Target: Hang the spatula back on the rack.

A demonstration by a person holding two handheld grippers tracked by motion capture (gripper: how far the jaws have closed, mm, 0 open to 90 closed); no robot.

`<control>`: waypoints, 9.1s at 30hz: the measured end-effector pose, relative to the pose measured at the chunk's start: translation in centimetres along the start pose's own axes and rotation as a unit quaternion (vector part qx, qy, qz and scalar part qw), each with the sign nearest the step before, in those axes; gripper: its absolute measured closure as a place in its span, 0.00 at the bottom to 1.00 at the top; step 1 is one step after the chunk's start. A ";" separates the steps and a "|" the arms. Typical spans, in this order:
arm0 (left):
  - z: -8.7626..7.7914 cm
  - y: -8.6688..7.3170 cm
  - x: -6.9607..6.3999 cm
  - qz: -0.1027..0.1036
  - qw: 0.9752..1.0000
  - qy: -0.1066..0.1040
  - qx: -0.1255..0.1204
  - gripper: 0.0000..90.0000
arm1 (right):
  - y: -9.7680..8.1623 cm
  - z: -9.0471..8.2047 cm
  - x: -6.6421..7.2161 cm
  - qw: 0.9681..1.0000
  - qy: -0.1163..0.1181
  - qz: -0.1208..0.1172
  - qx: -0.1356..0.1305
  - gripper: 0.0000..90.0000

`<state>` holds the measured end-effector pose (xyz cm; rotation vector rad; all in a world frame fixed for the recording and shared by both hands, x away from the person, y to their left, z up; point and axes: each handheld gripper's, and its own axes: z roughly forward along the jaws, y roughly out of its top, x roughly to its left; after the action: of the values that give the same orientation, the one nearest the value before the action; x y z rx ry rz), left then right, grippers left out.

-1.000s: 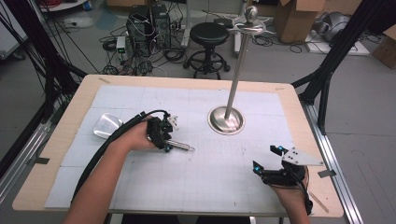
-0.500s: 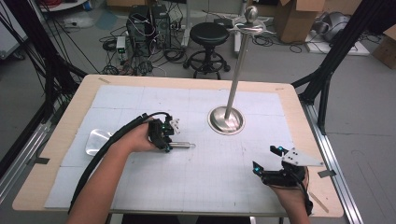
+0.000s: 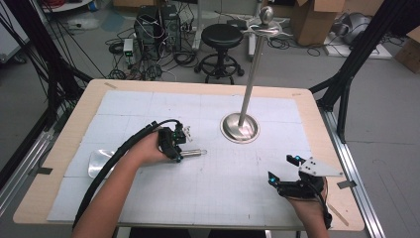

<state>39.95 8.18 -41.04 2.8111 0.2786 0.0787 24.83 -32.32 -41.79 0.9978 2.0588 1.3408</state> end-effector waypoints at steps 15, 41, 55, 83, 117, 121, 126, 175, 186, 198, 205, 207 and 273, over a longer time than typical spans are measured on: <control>-4.4 -1.6 0.2 -0.022 0.994 0.034 -0.104 0.77 | -0.1 0.1 -0.1 1.000 -0.003 0.002 0.002 0.10; -14.8 -4.2 0.4 -0.050 0.939 0.038 -0.339 0.77 | 0.1 0.4 0.1 1.000 0.000 -0.002 0.003 0.10; -17.6 -3.9 0.0 -0.047 0.914 0.035 -0.401 0.77 | 0.1 0.3 0.2 1.000 0.001 -0.001 0.000 0.10; -19.7 1.3 1.1 -0.066 0.887 -0.010 -0.457 0.77 | 0.1 0.3 0.0 1.000 0.002 0.001 0.001 0.10; -21.3 10.9 4.1 -0.050 0.895 -0.023 -0.444 0.77 | -0.5 -0.4 -0.3 1.000 -0.002 0.005 -0.004 0.10; -20.8 11.6 4.5 -0.050 0.901 -0.020 -0.429 0.77 | -0.4 -0.3 -0.2 1.000 0.000 0.005 -0.002 0.10; -20.3 12.5 4.9 -0.055 0.905 -0.016 -0.421 0.77 | -0.4 -0.3 -0.2 1.000 0.002 0.008 0.000 0.10; -18.7 7.9 4.6 -0.091 0.898 -0.022 -0.431 0.38 | -0.5 0.0 0.2 1.000 0.007 0.000 0.009 0.10; -17.7 4.0 3.6 -0.098 0.885 -0.029 -0.454 0.29 | -0.5 0.4 0.5 1.000 0.012 -0.005 0.016 0.10; -16.1 -1.1 1.9 -0.119 0.871 -0.020 -0.476 0.18 | -0.3 0.6 0.6 1.000 0.014 -0.006 0.014 0.10; -15.6 -4.3 0.7 -0.131 0.867 -0.011 -0.481 0.16 | -0.2 0.9 0.8 1.000 0.018 -0.006 0.013 0.10; -15.5 -5.0 0.5 -0.133 0.868 -0.006 -0.479 0.15 | -0.2 0.9 0.9 1.000 0.018 -0.009 0.012 0.10; -5.1 -17.9 -7.5 -0.186 0.873 0.030 -0.449 0.02 | 0.1 2.7 0.4 0.999 0.034 -0.001 0.016 0.10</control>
<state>28.95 24.94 -41.98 1.7960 0.6084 0.1590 26.54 -30.42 -42.77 0.9756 2.1368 1.3636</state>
